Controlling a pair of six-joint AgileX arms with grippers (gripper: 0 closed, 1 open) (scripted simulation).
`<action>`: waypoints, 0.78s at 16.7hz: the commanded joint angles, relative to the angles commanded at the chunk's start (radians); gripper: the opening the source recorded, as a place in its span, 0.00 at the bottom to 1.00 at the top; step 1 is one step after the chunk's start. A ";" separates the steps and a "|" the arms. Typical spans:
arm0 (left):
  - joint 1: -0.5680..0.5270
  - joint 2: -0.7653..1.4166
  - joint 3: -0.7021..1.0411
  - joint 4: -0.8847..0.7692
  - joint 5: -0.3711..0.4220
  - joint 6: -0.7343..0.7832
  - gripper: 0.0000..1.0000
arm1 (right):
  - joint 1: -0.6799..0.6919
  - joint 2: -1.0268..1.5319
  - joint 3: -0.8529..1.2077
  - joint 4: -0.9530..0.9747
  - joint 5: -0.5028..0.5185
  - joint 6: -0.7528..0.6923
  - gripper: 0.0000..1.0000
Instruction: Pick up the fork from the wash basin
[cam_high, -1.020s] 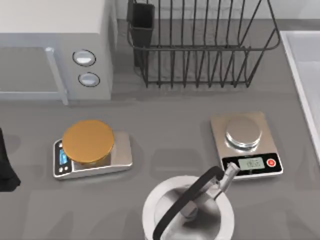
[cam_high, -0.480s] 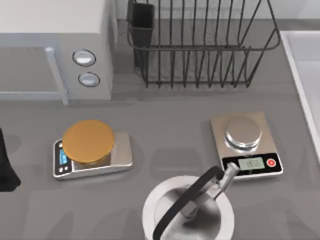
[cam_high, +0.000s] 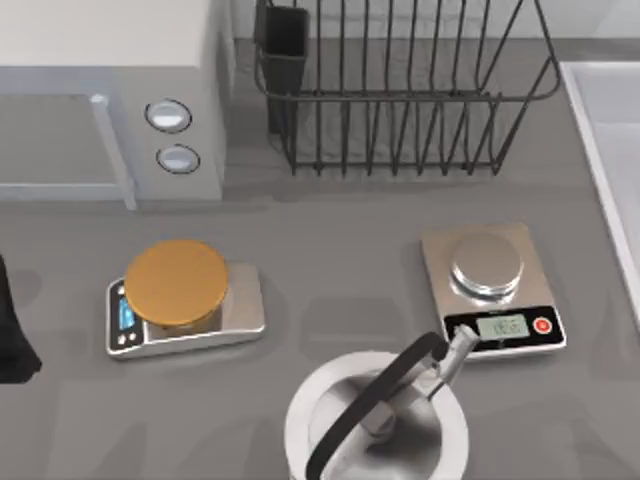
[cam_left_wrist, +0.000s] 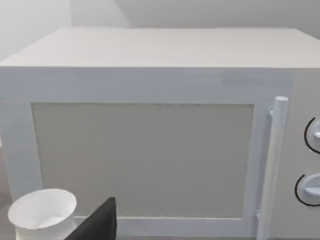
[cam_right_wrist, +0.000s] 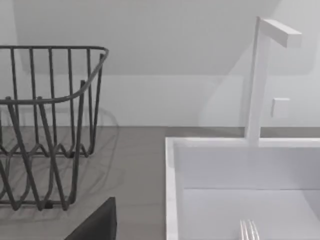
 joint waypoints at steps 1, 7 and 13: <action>0.000 0.000 0.000 0.000 0.000 0.000 1.00 | -0.001 0.018 0.017 -0.010 0.000 -0.002 1.00; 0.000 0.000 0.000 0.000 0.000 0.000 1.00 | -0.026 0.312 0.284 -0.164 0.002 -0.026 1.00; 0.000 0.000 0.000 0.000 0.000 0.000 1.00 | -0.069 0.832 0.753 -0.438 0.005 -0.068 1.00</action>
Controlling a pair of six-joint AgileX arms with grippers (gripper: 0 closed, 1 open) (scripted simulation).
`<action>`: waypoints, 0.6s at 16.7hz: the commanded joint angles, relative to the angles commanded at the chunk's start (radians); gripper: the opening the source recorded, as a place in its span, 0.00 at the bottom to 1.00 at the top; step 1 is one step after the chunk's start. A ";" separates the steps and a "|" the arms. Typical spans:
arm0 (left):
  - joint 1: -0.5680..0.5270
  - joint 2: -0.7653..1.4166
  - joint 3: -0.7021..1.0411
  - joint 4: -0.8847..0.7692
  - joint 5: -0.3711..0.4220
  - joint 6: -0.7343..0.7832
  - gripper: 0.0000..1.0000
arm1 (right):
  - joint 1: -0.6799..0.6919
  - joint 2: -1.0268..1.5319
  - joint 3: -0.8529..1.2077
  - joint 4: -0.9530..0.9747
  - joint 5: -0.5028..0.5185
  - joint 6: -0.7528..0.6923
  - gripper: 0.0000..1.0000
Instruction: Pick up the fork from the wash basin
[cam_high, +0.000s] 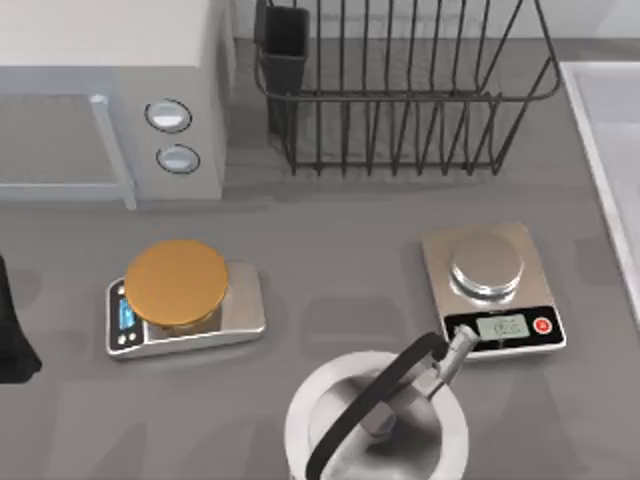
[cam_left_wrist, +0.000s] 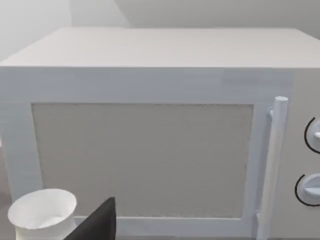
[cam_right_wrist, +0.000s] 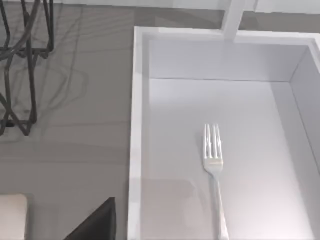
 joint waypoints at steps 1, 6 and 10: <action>0.000 0.000 0.000 0.000 0.000 0.000 1.00 | -0.008 0.100 0.089 -0.052 0.000 -0.008 1.00; 0.000 0.000 0.000 0.000 0.000 0.000 1.00 | -0.050 0.614 0.547 -0.324 0.002 -0.045 1.00; 0.000 0.000 0.000 0.000 0.000 0.000 1.00 | -0.082 1.007 0.894 -0.532 0.002 -0.071 1.00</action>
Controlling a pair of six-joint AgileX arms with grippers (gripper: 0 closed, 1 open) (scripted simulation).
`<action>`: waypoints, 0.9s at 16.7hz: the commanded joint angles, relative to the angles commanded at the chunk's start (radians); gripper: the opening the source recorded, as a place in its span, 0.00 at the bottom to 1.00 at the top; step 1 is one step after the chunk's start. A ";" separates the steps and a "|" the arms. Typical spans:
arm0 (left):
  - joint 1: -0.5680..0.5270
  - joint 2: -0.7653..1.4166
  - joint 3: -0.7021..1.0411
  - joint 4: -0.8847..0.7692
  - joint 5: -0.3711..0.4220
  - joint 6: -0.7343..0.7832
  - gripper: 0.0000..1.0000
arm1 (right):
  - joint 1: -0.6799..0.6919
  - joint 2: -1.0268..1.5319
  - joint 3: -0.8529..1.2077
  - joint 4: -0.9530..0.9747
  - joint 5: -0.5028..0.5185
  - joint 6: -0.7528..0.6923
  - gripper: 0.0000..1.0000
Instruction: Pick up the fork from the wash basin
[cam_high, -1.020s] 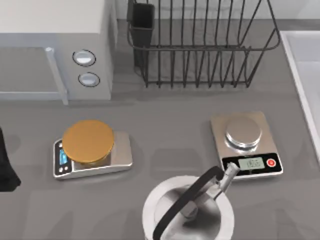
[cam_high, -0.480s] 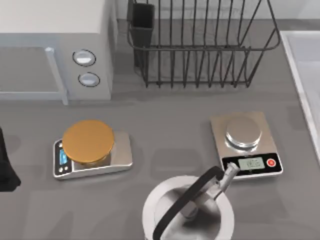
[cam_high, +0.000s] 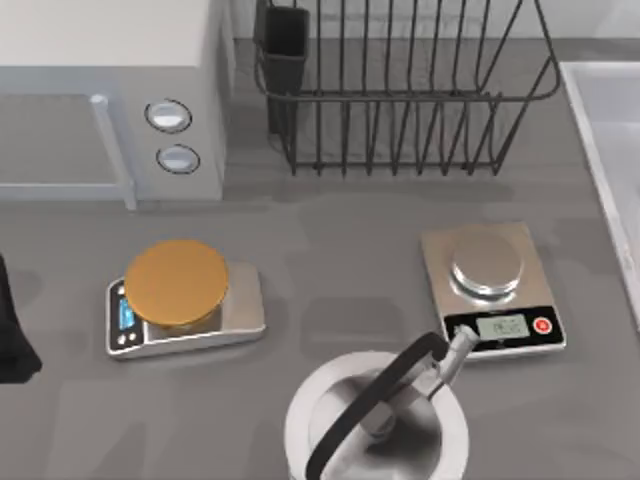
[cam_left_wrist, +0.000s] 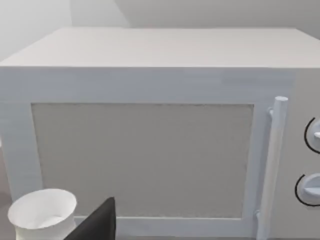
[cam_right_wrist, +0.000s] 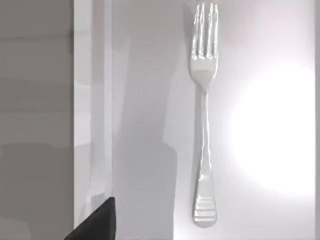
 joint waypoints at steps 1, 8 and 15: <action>0.000 0.000 0.000 0.000 0.000 0.000 1.00 | -0.007 0.090 0.079 -0.048 0.000 -0.006 1.00; 0.000 0.000 0.000 0.000 0.000 0.000 1.00 | -0.044 0.547 0.478 -0.289 -0.001 -0.034 1.00; 0.000 0.000 0.000 0.000 0.000 0.000 1.00 | -0.049 0.615 0.538 -0.325 -0.001 -0.038 1.00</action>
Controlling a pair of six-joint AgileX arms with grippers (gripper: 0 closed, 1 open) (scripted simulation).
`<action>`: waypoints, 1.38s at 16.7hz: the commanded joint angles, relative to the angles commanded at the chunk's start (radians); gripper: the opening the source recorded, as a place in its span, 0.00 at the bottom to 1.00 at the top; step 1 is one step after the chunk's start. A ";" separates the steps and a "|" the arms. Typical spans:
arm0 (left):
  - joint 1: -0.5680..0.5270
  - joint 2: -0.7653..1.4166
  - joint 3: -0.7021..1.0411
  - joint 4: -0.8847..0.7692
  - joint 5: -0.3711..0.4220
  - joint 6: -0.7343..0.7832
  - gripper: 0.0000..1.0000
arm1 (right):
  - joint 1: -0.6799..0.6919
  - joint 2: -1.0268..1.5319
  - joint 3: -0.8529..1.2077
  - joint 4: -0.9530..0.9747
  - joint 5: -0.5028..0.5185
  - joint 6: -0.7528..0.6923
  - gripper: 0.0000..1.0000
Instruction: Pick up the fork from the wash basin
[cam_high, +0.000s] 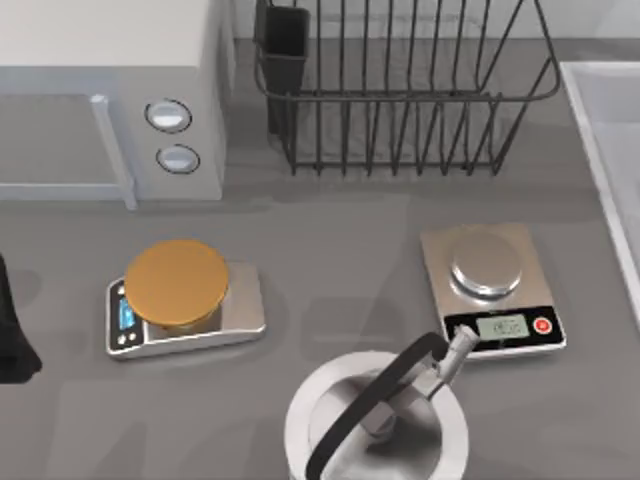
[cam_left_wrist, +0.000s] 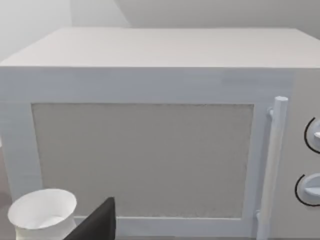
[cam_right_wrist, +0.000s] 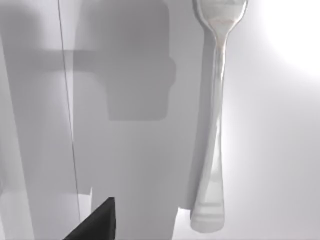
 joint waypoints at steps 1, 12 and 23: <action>0.000 0.000 0.000 0.000 0.000 0.000 1.00 | 0.006 0.000 -0.003 0.002 0.000 0.001 1.00; 0.000 0.000 0.000 0.000 0.000 0.000 1.00 | 0.002 0.165 -0.226 0.401 0.002 0.003 1.00; 0.000 0.000 0.000 0.000 0.000 0.000 1.00 | 0.001 0.187 -0.251 0.438 0.002 0.003 0.62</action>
